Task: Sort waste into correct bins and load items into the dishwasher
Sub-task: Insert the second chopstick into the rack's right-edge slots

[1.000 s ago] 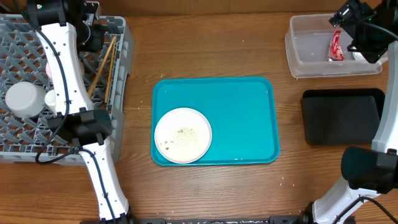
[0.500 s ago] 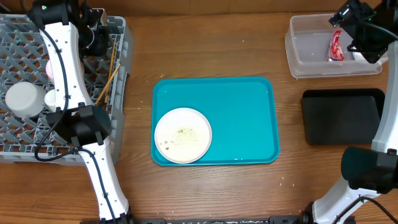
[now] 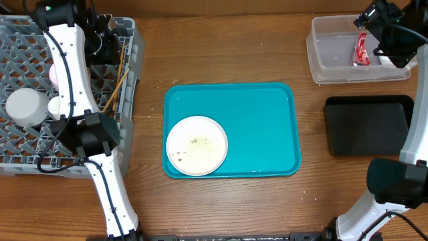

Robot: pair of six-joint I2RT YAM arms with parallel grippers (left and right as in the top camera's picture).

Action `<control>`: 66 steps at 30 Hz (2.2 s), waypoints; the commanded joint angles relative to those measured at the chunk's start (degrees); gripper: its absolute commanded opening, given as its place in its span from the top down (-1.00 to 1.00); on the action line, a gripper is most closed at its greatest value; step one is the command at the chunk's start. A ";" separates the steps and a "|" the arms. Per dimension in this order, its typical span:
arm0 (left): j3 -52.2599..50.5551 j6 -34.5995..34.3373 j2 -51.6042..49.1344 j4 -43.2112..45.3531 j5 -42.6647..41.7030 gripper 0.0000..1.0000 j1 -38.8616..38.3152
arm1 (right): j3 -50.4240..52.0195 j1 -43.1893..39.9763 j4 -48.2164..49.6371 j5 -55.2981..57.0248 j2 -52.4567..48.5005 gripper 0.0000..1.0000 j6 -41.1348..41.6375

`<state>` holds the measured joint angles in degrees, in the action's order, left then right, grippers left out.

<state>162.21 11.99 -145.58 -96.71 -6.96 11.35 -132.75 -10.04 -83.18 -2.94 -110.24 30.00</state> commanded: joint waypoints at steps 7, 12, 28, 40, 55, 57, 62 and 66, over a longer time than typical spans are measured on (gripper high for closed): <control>-7.54 3.58 -0.39 -0.02 9.88 0.34 -0.11 | 0.11 -0.04 0.20 0.52 -0.26 -1.00 -0.20; -7.61 8.17 -0.39 0.63 2.36 0.10 -0.09 | 0.11 -0.04 0.20 0.52 -0.26 -1.00 -0.20; -8.63 16.48 -0.39 -0.13 -1.68 0.03 -0.11 | 0.11 -0.04 0.20 0.52 -0.26 -1.00 -0.20; -14.49 22.27 -0.39 1.01 -0.07 0.18 -0.07 | 0.11 -0.04 0.20 0.52 -0.26 -1.00 -0.20; -14.45 18.25 -0.39 5.95 -6.64 0.67 -0.07 | 0.11 -0.04 0.20 0.52 -0.26 -1.00 -0.20; -14.45 17.55 -0.39 6.21 -6.60 0.71 -0.07 | 0.11 -0.04 0.20 0.52 -0.26 -1.00 -0.20; -14.40 16.83 -0.35 6.12 -6.60 0.77 -0.07 | 0.11 -0.04 0.20 0.52 -0.26 -1.00 -0.20; -13.81 16.65 -0.13 6.16 -6.58 0.81 -0.07 | 0.13 -0.04 0.20 0.52 -0.26 -1.00 -0.20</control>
<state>148.14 28.14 -145.58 -91.70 -12.51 10.92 -132.75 -10.04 -83.15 -2.94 -110.24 29.98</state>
